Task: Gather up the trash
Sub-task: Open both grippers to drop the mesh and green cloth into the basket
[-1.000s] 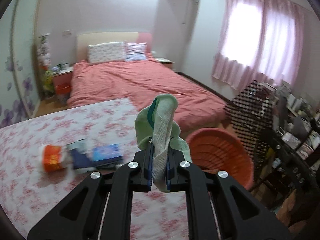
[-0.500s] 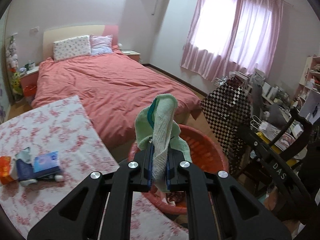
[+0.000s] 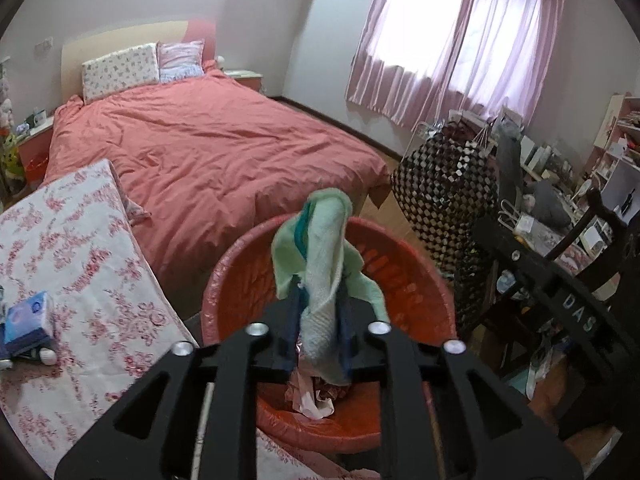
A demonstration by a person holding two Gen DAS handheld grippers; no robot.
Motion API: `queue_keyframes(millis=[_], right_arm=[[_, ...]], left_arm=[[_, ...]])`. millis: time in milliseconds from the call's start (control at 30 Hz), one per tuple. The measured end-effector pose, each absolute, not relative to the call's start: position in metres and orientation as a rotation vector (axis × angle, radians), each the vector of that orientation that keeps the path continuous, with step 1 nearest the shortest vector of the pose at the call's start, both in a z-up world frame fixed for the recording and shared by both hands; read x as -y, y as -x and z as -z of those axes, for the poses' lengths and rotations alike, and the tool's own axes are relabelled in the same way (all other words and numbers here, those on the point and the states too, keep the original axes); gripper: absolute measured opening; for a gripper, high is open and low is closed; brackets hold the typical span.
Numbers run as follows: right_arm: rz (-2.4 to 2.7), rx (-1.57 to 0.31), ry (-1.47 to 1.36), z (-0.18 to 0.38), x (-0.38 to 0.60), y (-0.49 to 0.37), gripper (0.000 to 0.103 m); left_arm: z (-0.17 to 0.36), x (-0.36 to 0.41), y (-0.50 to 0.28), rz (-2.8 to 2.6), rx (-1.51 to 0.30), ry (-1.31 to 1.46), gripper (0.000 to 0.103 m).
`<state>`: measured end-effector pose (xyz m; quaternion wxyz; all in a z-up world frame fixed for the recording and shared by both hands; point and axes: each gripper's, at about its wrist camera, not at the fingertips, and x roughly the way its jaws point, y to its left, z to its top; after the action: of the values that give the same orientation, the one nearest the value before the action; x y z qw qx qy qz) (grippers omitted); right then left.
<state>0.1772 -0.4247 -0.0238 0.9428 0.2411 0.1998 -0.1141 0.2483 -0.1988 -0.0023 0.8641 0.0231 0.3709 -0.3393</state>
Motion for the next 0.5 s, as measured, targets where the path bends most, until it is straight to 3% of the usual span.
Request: queue_keyframes(millis=[167, 500], right_arm=[[0.249, -0.444, -0.528, 0.04, 0.43, -0.18, 0.026], [0.263, -0.473, -0.49, 0.044, 0.418, -0.182, 0.039]], left_arm=[[0.017, 0.196, -0.251, 0.673, -0.811, -0.076, 0.045], [0.021, 0.162, -0.255, 0.567, -0.832, -0.074, 0.05]])
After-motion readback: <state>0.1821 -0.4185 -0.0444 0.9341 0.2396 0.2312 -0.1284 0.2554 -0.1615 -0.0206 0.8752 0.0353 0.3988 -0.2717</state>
